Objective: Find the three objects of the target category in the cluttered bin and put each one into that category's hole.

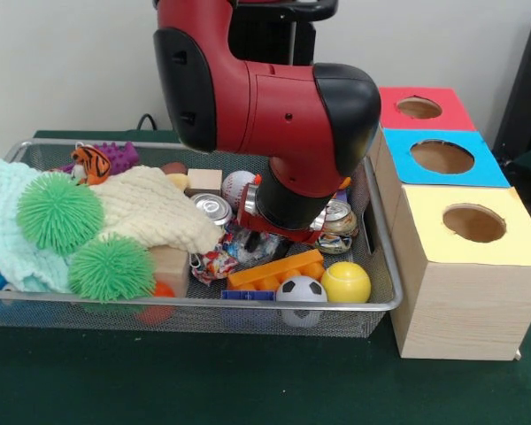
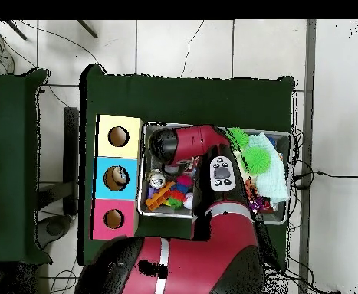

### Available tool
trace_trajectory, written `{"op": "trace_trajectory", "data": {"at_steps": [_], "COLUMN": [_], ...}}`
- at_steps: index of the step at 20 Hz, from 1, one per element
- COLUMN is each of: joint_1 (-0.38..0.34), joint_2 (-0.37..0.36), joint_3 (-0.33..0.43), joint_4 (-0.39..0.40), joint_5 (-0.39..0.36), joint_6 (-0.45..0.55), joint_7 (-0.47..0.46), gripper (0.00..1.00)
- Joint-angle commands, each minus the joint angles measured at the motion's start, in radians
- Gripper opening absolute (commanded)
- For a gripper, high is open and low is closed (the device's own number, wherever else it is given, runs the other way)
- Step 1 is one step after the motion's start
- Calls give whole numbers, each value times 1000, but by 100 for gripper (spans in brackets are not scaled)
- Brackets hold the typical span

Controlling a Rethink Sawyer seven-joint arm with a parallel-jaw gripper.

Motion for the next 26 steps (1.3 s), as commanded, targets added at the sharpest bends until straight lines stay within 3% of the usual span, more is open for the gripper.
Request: {"op": "trace_trajectory", "data": {"at_steps": [1,11,16,18,21,23,26], "joint_1": [-19,-9,-11,-20,-34,-34,-48], "joint_2": [172,156,135,69,-97,-217,-324], "joint_3": [16,-2,7,20,41,38,50], "joint_4": [-3,11,18,65,164,198,219], "joint_5": [-6,-26,-13,3,36,63,107], "joint_6": [-36,-114,-89,-74,-30,29,3], "joint_7": [82,70,53,25,-37,-59,-31], "gripper": [0,0,0,0,0,0,0]}}
